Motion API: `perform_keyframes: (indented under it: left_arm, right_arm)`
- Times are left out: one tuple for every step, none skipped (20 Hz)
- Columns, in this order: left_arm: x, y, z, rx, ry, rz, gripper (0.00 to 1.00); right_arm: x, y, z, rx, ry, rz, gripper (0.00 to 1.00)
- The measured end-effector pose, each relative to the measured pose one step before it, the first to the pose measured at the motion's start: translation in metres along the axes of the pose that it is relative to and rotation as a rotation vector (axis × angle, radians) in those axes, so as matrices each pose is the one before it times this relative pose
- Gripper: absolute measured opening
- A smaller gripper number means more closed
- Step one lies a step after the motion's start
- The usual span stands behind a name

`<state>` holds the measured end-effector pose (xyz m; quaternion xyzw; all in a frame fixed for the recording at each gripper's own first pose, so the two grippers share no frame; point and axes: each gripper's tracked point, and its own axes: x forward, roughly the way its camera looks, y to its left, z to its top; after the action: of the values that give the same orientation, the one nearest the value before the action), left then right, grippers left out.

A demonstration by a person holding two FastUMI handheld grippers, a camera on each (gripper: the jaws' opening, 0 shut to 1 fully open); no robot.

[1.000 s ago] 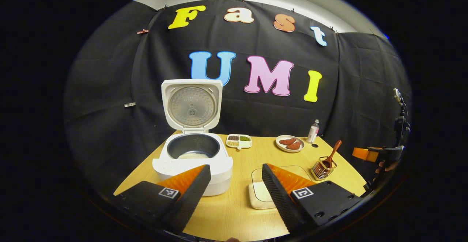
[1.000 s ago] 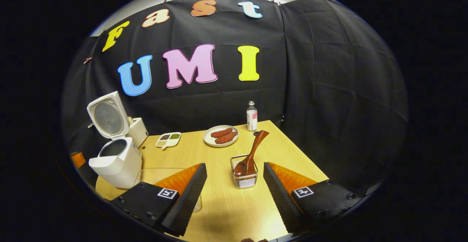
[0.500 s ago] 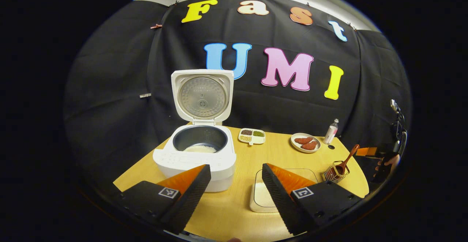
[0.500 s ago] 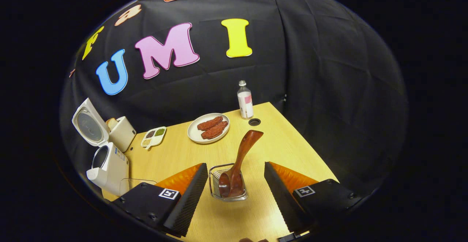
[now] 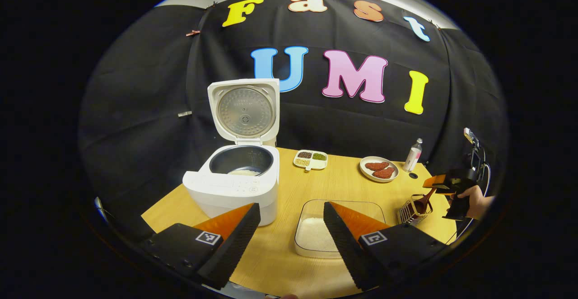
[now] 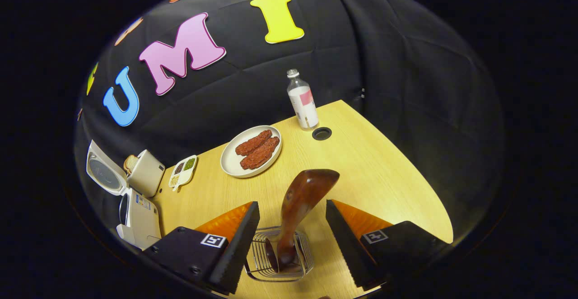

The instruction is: Close the left gripper, press the button to open the rice cooker; take a wooden spoon from the chopstick holder with the right hand, scoop a spoonful of rice and pour it into the rice cooker, then put the wooden spoon back into the chopstick holder.

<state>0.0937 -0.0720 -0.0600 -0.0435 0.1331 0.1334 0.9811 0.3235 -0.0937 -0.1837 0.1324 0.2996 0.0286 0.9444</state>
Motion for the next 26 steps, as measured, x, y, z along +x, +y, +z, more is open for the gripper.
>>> perform_keyframes:
  left_arm:
    - [-0.00083, -0.00422, 0.00104, 0.00698, -0.00461, -0.00020, 0.96]
    - [-0.00137, -0.00391, -0.00133, 0.00223, 0.00135, -0.00021, 0.96]
    - [-0.00008, -0.00227, -0.00023, -0.00070, 0.00280, 0.00012, 0.96]
    - [-0.00074, -0.00319, -0.00079, -0.00017, 0.00056, -0.00552, 0.96]
    - [-0.00078, -0.00496, 0.00088, 0.00244, -0.00607, -0.01222, 0.96]
    - [0.00129, -0.00354, -0.00092, 0.00335, -0.00369, -0.01268, 0.97]
    - [0.00125, -0.00216, -0.00192, 0.00421, 0.00418, -0.01021, 0.97]
    - [0.00138, -0.00067, -0.00286, 0.00246, 0.00329, -0.00934, 0.96]
    - [0.00008, -0.00030, 0.00087, -0.00162, -0.00497, -0.00916, 0.97]
    - [-0.00086, 0.00163, 0.00149, -0.00408, -0.00446, -0.00965, 0.97]
    - [-0.00121, 0.00328, 0.00073, -0.00333, -0.00366, -0.00421, 0.97]
    - [-0.00240, 0.00475, -0.00001, -0.00368, -0.00640, -0.00644, 0.97]
    - [-0.00236, 0.00466, 0.00150, -0.00516, -0.00380, -0.00979, 0.97]
    - [-0.00285, 0.00451, -0.00172, -0.00613, -0.00138, -0.01382, 0.96]
    - [-0.00249, 0.00682, 0.00032, -0.00221, -0.00295, -0.01237, 0.96]
    - [-0.00235, 0.01134, -0.00057, 0.00266, -0.00326, -0.00203, 0.96]
    - [-0.00250, 0.01280, -0.00011, 0.00224, -0.00173, 0.00305, 0.97]
    - [-0.00343, 0.01207, -0.00061, -0.00294, -0.00560, -0.00027, 0.96]
    - [-0.00265, 0.01154, -0.00011, -0.00673, -0.00680, -0.00402, 0.96]
    - [-0.00219, 0.00921, -0.00251, -0.00208, 0.00235, -0.01097, 0.96]
    - [-0.00307, 0.01038, -0.00356, 0.01440, 0.00417, -0.00469, 0.96]
    - [-0.00300, 0.01439, -0.00201, 0.01481, -0.00565, 0.00556, 0.96]
    - [-0.00322, 0.01183, -0.00093, 0.00625, -0.00673, -0.00169, 0.97]
    - [-0.00349, 0.00940, -0.00178, -0.00053, -0.00468, -0.00430, 0.97]
    - [-0.00373, 0.01034, -0.00264, -0.00278, -0.00254, -0.00268, 0.96]
    - [-0.00248, 0.01004, -0.00409, -0.00356, -0.00010, -0.00329, 0.97]
  right_arm:
    - [0.00446, 0.00157, -0.00195, 0.00614, 0.00950, 0.00527, 0.90]
    - [0.00199, 0.00108, 0.00034, 0.00171, 0.00101, -0.00235, 0.81]
    - [0.00124, -0.00084, 0.00126, 0.00078, -0.00355, -0.00890, 0.65]
    - [-0.00041, -0.00238, -0.00016, 0.00117, 0.00147, -0.01368, 0.45]
    - [-0.00520, 0.00012, 0.00161, 0.00485, -0.00171, -0.01407, 0.34]
    - [0.00108, 0.00075, 0.00110, 0.00316, -0.00057, 0.00540, 0.26]
    - [-0.00114, 0.00213, -0.00087, 0.00427, 0.00762, 0.00413, 0.20]
    - [-0.00009, 0.00108, -0.00086, 0.00399, 0.00488, 0.00425, 0.23]
    - [-0.00481, 0.00094, 0.00069, -0.00260, -0.00477, -0.00224, 0.22]
    - [-0.00746, -0.00050, 0.00531, -0.00002, -0.01985, -0.01585, 0.21]
    - [-0.00387, 0.00238, 0.00598, 0.00576, -0.02519, -0.00295, 0.18]
    - [-0.00777, 0.00659, 0.00746, 0.00692, -0.02414, 0.00430, 0.18]
    - [-0.01046, 0.00351, 0.00813, 0.00019, -0.02465, -0.00359, 0.16]
    - [-0.01044, 0.00371, 0.00778, -0.00507, -0.02483, -0.00246, 0.16]
    - [-0.01076, 0.00380, 0.00816, -0.00471, -0.02504, -0.00100, 0.16]
    - [-0.00992, 0.00513, 0.00619, -0.00210, -0.01822, 0.00122, 0.16]
    - [-0.00925, 0.00582, 0.00431, 0.00100, -0.01338, 0.00152, 0.16]
    - [-0.01197, 0.00691, 0.00518, 0.00338, -0.02031, 0.00450, 0.16]
    - [-0.01220, 0.00592, 0.00612, -0.00002, -0.01967, 0.00034, 0.11]
    - [-0.01066, 0.00765, 0.00545, -0.00151, -0.02545, 0.00098, 0.16]
    - [-0.01257, 0.00910, 0.00464, -0.00417, -0.02349, 0.00431, 0.16]
    - [-0.01113, 0.01050, 0.00164, 0.00194, -0.01157, 0.00606, 0.16]
    - [-0.00967, 0.01050, -0.00043, 0.00681, -0.00198, 0.00697, 0.16]
    - [-0.00846, 0.01130, -0.00056, 0.00508, -0.00210, 0.00811, 0.16]
    - [-0.00690, 0.01119, 0.00021, 0.00027, -0.00524, 0.00649, 0.16]
    - [-0.00701, 0.01165, -0.00084, -0.00565, -0.00641, 0.00745, 0.16]
